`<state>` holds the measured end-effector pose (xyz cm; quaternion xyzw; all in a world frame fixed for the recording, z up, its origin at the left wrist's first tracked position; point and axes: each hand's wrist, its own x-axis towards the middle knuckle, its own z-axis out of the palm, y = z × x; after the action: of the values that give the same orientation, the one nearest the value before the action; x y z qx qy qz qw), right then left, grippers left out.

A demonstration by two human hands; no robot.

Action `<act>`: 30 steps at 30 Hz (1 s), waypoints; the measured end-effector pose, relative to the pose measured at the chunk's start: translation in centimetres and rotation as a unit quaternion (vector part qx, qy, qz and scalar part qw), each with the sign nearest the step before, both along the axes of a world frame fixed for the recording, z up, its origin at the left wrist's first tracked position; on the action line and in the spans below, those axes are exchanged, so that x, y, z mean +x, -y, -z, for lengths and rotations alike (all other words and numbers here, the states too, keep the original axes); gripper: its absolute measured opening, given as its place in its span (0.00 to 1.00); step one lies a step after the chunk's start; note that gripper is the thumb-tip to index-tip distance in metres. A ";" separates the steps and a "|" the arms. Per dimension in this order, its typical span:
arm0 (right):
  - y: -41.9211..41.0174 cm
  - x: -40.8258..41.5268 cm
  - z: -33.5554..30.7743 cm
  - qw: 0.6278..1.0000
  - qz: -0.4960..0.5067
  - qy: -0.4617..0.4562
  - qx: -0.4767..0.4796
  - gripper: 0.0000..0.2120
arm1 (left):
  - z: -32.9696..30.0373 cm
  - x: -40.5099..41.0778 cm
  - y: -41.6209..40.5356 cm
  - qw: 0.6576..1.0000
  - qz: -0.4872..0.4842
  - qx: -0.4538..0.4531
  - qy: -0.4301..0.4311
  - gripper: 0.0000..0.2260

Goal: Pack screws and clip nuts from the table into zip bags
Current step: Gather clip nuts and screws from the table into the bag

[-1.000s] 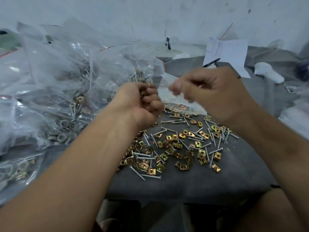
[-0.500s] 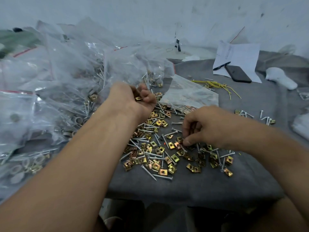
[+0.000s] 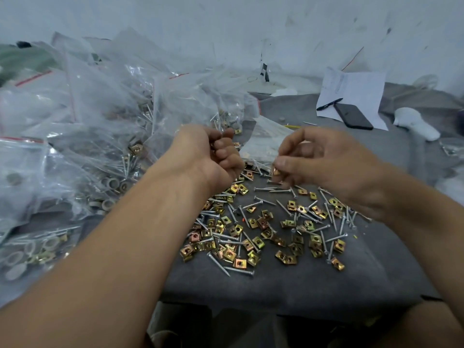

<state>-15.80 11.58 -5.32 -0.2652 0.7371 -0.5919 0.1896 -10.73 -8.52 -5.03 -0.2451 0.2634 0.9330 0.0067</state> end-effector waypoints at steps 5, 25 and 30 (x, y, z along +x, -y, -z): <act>-0.1 0.0 -0.7 0.981 -0.025 0.057 -0.184 0.14 | 0.0 0.5 -1.4 0.997 0.075 -0.025 0.016 0.12; 0.7 -0.3 0.9 0.890 -0.102 -0.233 0.379 0.09 | -0.1 0.4 -1.3 0.995 -0.072 0.067 -0.020 0.10; 1.1 -0.2 1.4 0.880 -0.095 -0.225 0.407 0.09 | -0.1 0.7 -1.2 0.996 -0.076 0.029 -0.021 0.17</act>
<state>-15.98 10.53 -6.77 -0.3591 0.9073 -0.1431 0.1654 -10.04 -7.35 -4.89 -0.2446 0.2168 0.9430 -0.0622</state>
